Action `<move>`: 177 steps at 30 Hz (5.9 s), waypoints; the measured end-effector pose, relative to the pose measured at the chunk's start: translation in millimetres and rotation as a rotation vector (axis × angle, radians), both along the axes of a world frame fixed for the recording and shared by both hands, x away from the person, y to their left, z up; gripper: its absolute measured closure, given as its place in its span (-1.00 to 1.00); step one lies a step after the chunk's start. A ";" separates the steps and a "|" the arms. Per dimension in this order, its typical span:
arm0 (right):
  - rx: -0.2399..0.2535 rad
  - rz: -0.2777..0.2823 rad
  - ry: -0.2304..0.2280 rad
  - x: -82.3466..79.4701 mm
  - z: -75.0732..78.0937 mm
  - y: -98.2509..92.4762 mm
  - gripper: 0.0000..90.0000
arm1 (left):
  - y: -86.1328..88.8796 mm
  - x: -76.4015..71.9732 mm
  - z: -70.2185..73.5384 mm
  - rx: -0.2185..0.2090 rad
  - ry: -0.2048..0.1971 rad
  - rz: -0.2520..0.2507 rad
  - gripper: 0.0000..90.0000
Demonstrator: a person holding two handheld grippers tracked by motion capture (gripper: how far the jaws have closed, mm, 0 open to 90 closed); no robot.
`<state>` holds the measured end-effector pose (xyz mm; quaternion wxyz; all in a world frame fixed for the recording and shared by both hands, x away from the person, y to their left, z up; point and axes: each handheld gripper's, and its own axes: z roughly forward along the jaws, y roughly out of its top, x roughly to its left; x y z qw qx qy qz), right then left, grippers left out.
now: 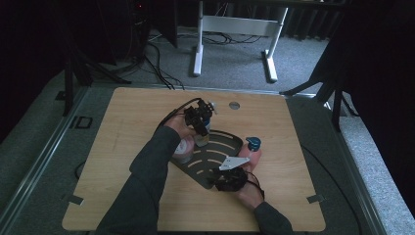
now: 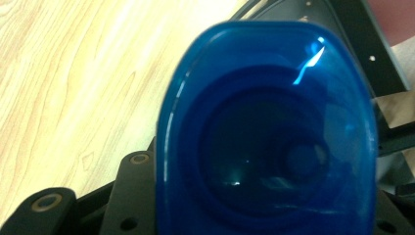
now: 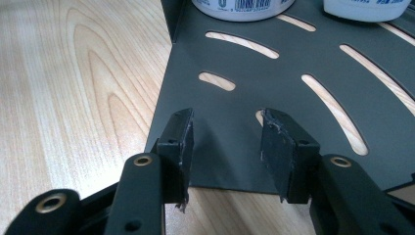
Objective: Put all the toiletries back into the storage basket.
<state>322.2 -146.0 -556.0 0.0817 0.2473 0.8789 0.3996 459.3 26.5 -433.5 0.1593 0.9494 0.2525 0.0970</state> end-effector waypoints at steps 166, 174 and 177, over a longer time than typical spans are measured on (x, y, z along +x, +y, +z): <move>-0.135 -0.127 -0.033 -7.2 64.3 -86.2 0.56 | 52.7 -164.0 -106.8 -0.429 -0.193 0.084 0.17; -0.136 -0.141 -0.028 -7.1 67.7 -94.7 0.55 | 49.0 -162.4 -116.2 -0.409 -0.160 0.072 0.17; -0.137 -0.146 -0.029 -6.9 68.3 -96.6 0.55 | 48.3 -161.9 -119.1 -0.404 -0.152 0.072 0.17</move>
